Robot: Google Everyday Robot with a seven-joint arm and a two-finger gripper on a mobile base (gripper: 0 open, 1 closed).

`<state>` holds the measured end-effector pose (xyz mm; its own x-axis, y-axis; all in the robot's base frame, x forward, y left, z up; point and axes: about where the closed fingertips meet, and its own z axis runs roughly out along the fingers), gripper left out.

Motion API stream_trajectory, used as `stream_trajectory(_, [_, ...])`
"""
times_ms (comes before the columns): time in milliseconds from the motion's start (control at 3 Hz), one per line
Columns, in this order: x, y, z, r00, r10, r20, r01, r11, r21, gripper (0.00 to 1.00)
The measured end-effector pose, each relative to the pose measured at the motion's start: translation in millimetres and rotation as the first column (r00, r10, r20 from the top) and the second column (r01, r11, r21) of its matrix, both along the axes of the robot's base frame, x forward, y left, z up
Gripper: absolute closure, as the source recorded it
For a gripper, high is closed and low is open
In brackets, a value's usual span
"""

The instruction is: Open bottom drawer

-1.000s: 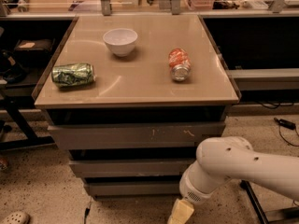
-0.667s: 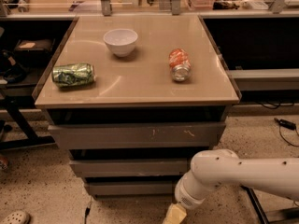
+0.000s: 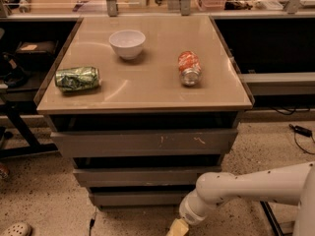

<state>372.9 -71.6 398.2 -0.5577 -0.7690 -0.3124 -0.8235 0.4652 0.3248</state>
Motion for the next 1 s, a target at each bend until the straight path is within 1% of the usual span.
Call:
stream_trajectory(333, [-7.6,3.1,-10.8,0.9997,-0.001,-0.026,0.002,1.000,0.009,0.00])
stream_trajectory(667, [-8.8,4.9,-16.5,0.9992,-0.001,-0.039,0.001,1.000,0.016,0.00])
stream_trajectory(1000, [9.5,-1.1,-48.9,0.9980,-0.057,-0.026,0.058,0.997,0.048,0.00])
